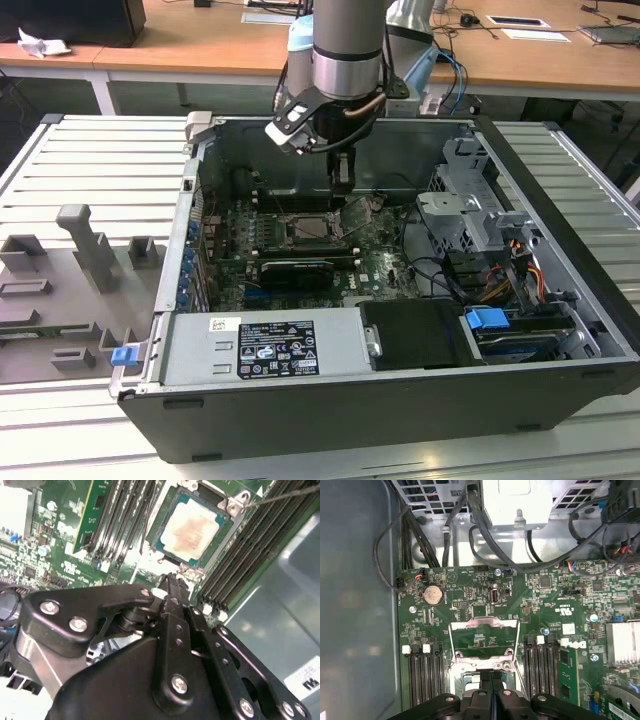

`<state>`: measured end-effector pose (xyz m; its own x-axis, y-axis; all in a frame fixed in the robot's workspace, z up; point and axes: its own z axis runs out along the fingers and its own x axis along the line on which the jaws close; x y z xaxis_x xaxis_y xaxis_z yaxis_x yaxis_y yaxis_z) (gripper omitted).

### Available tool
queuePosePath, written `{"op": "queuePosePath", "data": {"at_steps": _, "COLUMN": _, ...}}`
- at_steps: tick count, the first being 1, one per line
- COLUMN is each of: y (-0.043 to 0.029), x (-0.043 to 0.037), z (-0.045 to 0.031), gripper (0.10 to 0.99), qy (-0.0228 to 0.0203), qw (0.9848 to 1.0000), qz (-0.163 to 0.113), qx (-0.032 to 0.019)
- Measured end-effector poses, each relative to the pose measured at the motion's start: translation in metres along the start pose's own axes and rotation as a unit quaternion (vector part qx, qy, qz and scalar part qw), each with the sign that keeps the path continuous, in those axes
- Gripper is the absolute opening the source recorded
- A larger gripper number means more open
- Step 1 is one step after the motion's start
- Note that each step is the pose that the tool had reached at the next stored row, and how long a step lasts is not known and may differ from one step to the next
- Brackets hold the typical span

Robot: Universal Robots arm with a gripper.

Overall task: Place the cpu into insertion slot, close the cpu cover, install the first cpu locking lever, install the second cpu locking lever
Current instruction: 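Close the cpu cover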

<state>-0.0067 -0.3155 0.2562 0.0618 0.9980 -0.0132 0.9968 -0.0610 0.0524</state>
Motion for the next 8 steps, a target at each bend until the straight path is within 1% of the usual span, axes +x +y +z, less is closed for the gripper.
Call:
{"op": "queuePosePath", "data": {"at_steps": 1, "y": 0.0004, "x": -0.0001, "z": -0.0061, "gripper": 0.106, "qy": 0.0000, "qw": 1.0000, "qz": 0.000, "qx": 0.0005}}
{"op": "queuePosePath", "data": {"at_steps": 2, "y": 0.0010, "x": -0.0001, "z": -0.0099, "gripper": 0.106, "qy": -0.0001, "qw": 1.0000, "qz": 0.000, "qx": 0.0013}}
{"op": "queuePosePath", "data": {"at_steps": 4, "y": 0.0072, "x": -0.0001, "z": -0.0095, "gripper": 0.106, "qy": -0.0002, "qw": 1.0000, "qz": 0.000, "qx": 0.0025}}
{"op": "queuePosePath", "data": {"at_steps": 6, "y": 0.0089, "x": -0.0052, "z": -0.0092, "gripper": 0.106, "qy": 0.0000, "qw": 1.0000, "qz": 0.000, "qx": 0.0025}}
{"op": "queuePosePath", "data": {"at_steps": 7, "y": 0.0092, "x": -0.0055, "z": -0.0085, "gripper": 0.106, "qy": 0.0004, "qw": 1.0000, "qz": -0.006, "qx": 0.0024}}
{"op": "queuePosePath", "data": {"at_steps": 8, "y": 0.0099, "x": -0.0055, "z": -0.0077, "gripper": 0.106, "qy": 0.0013, "qw": 0.9996, "qz": -0.028, "qx": 0.0021}}
